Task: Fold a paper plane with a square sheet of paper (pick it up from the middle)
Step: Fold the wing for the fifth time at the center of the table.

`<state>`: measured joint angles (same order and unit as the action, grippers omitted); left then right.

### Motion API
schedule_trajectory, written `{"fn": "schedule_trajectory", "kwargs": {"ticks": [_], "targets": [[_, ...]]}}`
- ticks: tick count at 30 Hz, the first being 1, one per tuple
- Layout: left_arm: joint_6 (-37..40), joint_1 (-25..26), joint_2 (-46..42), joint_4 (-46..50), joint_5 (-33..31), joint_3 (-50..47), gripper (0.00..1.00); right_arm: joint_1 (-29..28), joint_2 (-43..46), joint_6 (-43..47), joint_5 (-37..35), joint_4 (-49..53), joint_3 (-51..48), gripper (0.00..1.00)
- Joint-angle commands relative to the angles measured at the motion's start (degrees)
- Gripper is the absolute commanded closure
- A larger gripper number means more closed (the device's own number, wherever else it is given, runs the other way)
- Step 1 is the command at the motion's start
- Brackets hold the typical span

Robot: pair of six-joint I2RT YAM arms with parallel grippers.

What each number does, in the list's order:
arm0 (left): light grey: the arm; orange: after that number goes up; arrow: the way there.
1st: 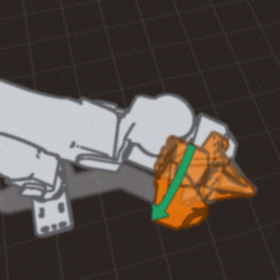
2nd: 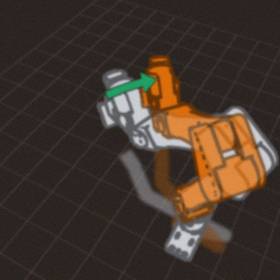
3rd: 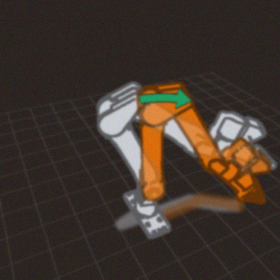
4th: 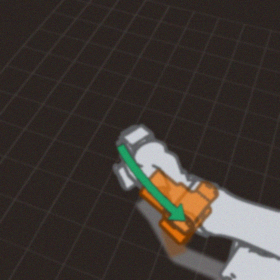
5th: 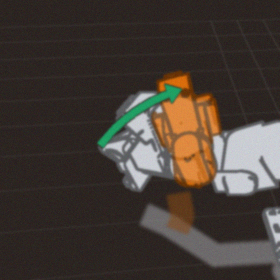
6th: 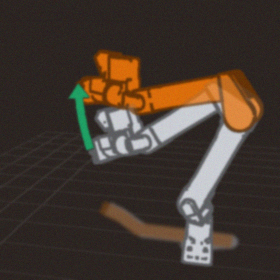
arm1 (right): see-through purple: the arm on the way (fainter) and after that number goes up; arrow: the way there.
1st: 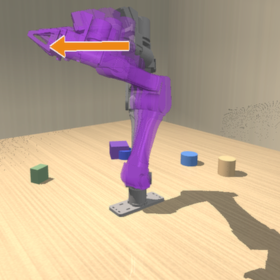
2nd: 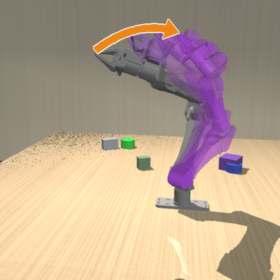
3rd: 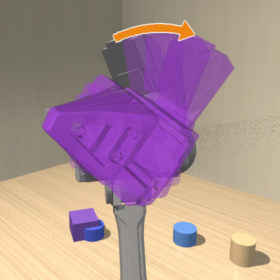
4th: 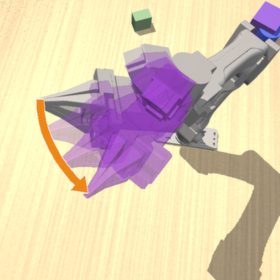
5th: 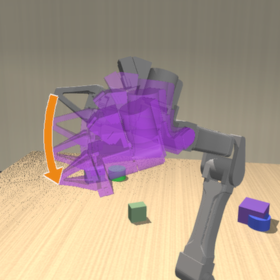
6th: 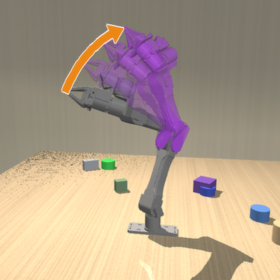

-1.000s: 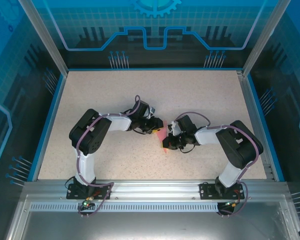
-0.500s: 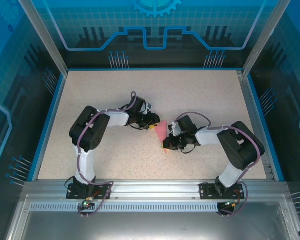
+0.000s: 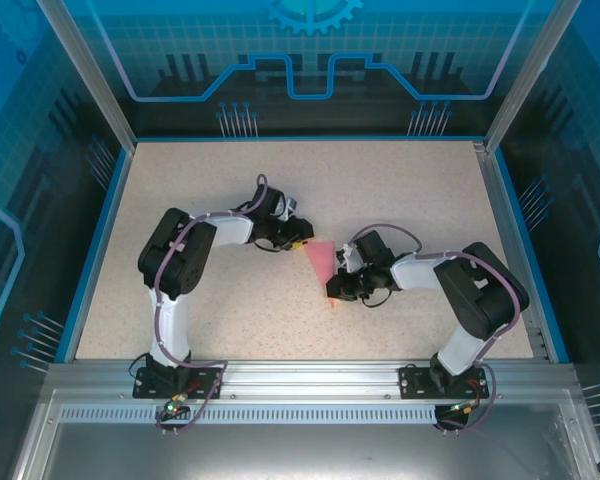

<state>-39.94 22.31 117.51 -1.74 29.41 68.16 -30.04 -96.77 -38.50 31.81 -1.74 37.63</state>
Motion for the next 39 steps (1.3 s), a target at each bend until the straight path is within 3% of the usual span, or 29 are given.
{"fn": "schedule_trajectory", "kwargs": {"ticks": [1, 10, 16, 25, 33, 39], "targets": [[3.8, -0.8, -1.0, 3.1, -1.6, 2.4, 0.62, -0.1, -2.5, 0.7, -0.4, 4.9, -0.4, 0.92], [1.5, 0.0, -10.5, 2.9, 0.4, 0.5, 0.58, -0.1, -2.7, -0.2, -1.5, 4.1, -0.3, 0.92], [-1.8, 4.3, -13.6, 1.3, 0.5, -2.7, 0.60, 0.0, -2.5, -1.3, -1.8, 3.1, -0.5, 0.92], [-9.3, 8.2, -9.0, -4.1, -0.7, -6.4, 0.66, -0.1, -1.7, -2.3, -2.3, 2.0, -0.5, 0.92], [-9.0, 9.2, -4.0, -4.1, -1.0, -4.5, 0.66, -0.1, -0.4, -2.9, -2.2, 1.6, -1.1, 0.92], [-4.9, 9.2, -1.2, 3.0, -7.4, -3.2, 0.68, -0.1, 3.1, -3.7, -1.8, 2.3, -0.3, 0.91]]}}
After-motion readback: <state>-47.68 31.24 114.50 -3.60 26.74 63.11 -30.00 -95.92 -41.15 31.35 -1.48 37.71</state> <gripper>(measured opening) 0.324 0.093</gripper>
